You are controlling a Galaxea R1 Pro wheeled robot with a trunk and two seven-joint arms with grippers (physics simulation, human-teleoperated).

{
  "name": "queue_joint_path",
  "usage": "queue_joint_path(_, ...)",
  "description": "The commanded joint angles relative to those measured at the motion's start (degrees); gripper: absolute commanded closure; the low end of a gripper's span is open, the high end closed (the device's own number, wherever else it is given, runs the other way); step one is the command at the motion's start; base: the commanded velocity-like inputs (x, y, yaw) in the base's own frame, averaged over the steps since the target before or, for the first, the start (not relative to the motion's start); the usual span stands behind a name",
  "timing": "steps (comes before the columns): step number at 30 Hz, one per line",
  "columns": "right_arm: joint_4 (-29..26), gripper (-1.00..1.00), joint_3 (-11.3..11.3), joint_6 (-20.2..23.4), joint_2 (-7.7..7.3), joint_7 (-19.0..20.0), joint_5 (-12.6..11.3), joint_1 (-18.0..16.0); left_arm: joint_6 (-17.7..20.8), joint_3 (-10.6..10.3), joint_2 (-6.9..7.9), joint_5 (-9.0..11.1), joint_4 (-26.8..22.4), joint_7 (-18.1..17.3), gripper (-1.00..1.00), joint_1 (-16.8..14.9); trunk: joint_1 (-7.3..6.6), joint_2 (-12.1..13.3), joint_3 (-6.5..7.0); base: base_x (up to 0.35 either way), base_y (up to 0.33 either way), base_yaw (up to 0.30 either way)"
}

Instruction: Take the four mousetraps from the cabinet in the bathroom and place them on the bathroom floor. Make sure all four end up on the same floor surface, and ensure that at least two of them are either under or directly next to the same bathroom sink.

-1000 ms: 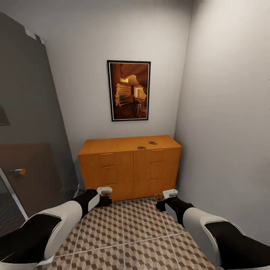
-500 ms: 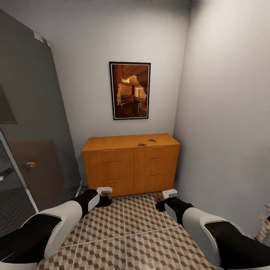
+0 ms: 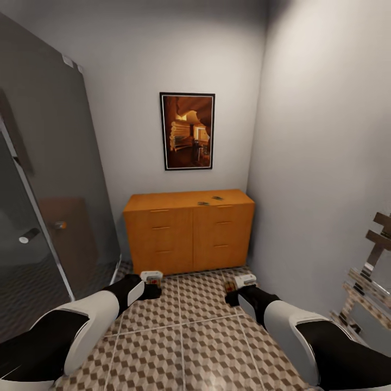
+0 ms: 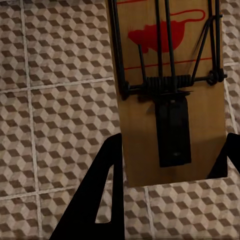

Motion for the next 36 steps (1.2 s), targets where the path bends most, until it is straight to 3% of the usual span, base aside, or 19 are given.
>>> queue_joint_path(1,0.00,1.00,0.30,0.31,0.03,-0.09,0.32,-0.06,0.31,-0.41,-0.01,0.47,-0.09,0.38,1.00,-0.03,-0.02,-0.09,-0.10,-0.343,-0.071,0.000)
queue_joint_path(23,0.08,1.00,0.30,0.66,0.09,-0.03,0.32,-0.06,0.31,-0.35,0.00,0.61,-0.08,0.42,1.00,-0.03,-0.02,-0.09,-0.10,-0.343,-0.022,0.003)
queue_joint_path(36,0.08,1.00,0.30,0.79,0.13,-0.09,0.32,-0.06,0.31,-0.34,0.01,0.53,-0.08,0.42,1.00,-0.03,-0.02,-0.09,-0.10,-0.343,0.000,0.259)
